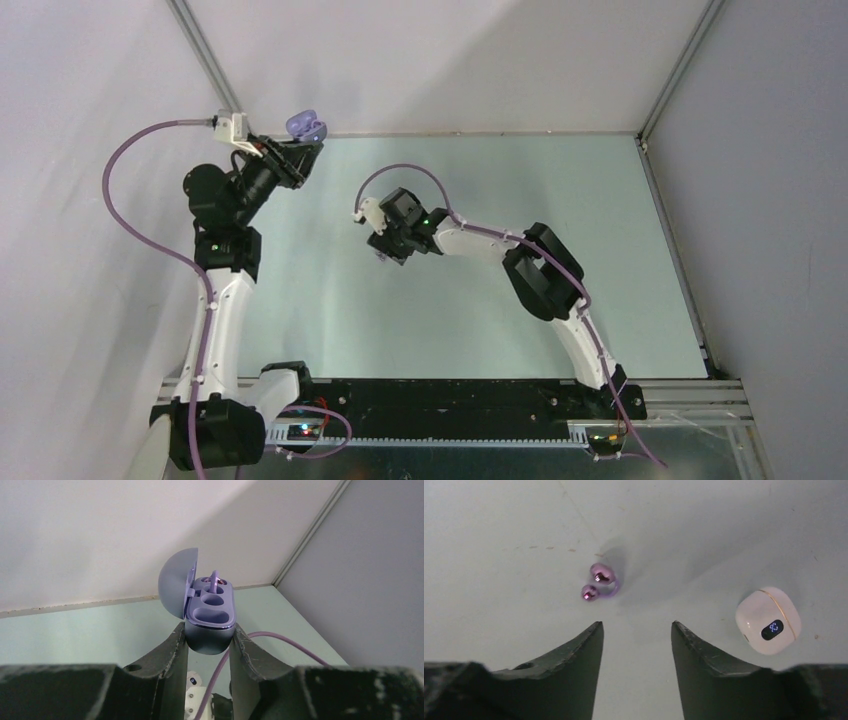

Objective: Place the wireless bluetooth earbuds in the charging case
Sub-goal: Pick up the earbud from the center of the board.

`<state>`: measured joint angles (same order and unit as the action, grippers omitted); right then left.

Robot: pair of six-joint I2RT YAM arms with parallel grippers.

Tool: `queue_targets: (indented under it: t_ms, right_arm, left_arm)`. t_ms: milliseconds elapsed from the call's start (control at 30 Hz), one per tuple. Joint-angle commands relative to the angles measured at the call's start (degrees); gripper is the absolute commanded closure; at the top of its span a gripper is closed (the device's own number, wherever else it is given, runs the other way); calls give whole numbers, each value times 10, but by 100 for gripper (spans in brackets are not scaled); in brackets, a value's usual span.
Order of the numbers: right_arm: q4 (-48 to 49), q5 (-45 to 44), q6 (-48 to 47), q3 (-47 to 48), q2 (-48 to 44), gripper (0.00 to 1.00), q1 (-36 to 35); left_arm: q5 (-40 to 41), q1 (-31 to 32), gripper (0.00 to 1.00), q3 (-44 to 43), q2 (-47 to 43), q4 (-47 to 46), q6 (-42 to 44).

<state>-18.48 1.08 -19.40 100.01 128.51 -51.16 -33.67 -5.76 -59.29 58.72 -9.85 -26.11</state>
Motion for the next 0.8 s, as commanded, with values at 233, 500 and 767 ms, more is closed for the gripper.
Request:
queue_targets:
  t_ms: [233, 500, 767]
  right_arm:
    - [109, 205, -129, -140, -139, 65, 13]
    - [118, 301, -367, -161, -134, 74, 48]
    - [44, 360, -477, -80, -58, 74, 72]
  left_arm:
    - [-14, -5, 100, 14, -9, -45, -14]
    - [-15, -5, 100, 17, -6, -39, -8]
    - [-9, -5, 100, 27, -11, -29, 3]
